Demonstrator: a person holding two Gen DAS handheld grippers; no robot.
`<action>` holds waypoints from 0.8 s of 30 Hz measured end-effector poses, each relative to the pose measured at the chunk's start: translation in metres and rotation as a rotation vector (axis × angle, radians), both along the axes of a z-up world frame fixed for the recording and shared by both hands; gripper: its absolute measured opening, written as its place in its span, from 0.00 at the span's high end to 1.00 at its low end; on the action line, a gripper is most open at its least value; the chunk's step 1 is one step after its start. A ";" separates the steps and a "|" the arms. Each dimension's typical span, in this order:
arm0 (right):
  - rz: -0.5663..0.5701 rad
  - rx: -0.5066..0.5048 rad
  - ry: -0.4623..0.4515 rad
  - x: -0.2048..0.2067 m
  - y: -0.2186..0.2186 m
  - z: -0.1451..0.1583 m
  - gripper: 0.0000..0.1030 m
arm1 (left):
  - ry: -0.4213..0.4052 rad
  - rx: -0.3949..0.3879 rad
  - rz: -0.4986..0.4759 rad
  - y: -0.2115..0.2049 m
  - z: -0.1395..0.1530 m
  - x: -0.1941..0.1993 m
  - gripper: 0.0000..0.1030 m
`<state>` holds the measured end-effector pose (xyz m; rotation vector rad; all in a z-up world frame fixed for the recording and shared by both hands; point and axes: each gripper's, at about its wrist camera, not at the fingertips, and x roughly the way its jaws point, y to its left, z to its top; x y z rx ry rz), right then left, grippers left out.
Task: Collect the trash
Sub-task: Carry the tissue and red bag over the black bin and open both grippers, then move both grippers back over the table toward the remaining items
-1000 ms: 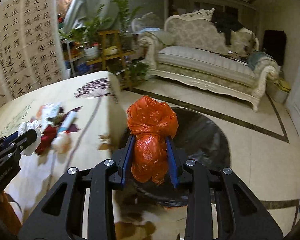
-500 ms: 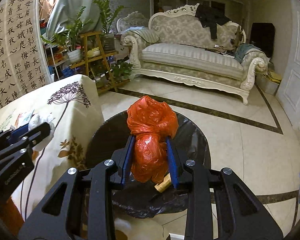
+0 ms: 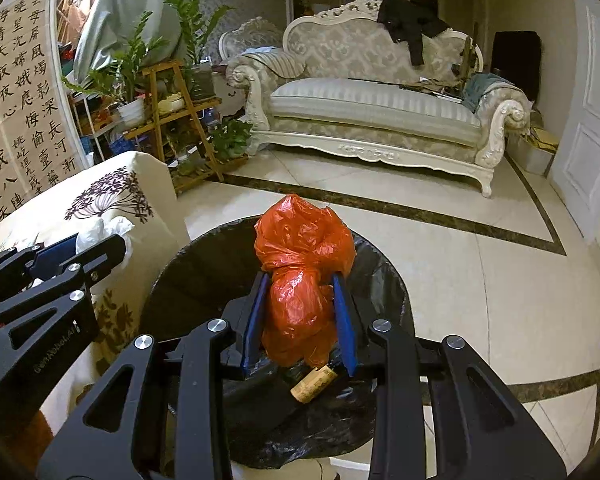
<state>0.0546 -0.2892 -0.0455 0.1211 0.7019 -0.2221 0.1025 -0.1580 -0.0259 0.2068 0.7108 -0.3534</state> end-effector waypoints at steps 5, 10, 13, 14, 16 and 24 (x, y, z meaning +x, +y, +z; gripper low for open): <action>-0.014 0.009 0.000 0.000 -0.004 -0.001 0.65 | -0.001 0.004 0.024 0.002 -0.003 0.001 0.40; -0.031 0.019 -0.013 -0.004 -0.011 0.003 0.57 | -0.009 0.008 0.037 0.005 -0.002 0.000 0.31; -0.045 0.029 -0.019 -0.006 -0.014 0.005 0.50 | -0.001 -0.004 0.043 0.010 0.000 0.000 0.27; -0.048 0.033 -0.022 -0.008 -0.015 0.006 0.49 | 0.002 -0.009 0.050 0.012 0.001 0.000 0.27; -0.052 0.042 -0.026 -0.010 -0.015 0.007 0.45 | 0.003 -0.018 0.059 0.017 0.003 -0.001 0.26; -0.037 0.092 -0.031 -0.014 -0.006 0.010 0.27 | -0.020 -0.017 0.106 0.045 0.011 -0.013 0.23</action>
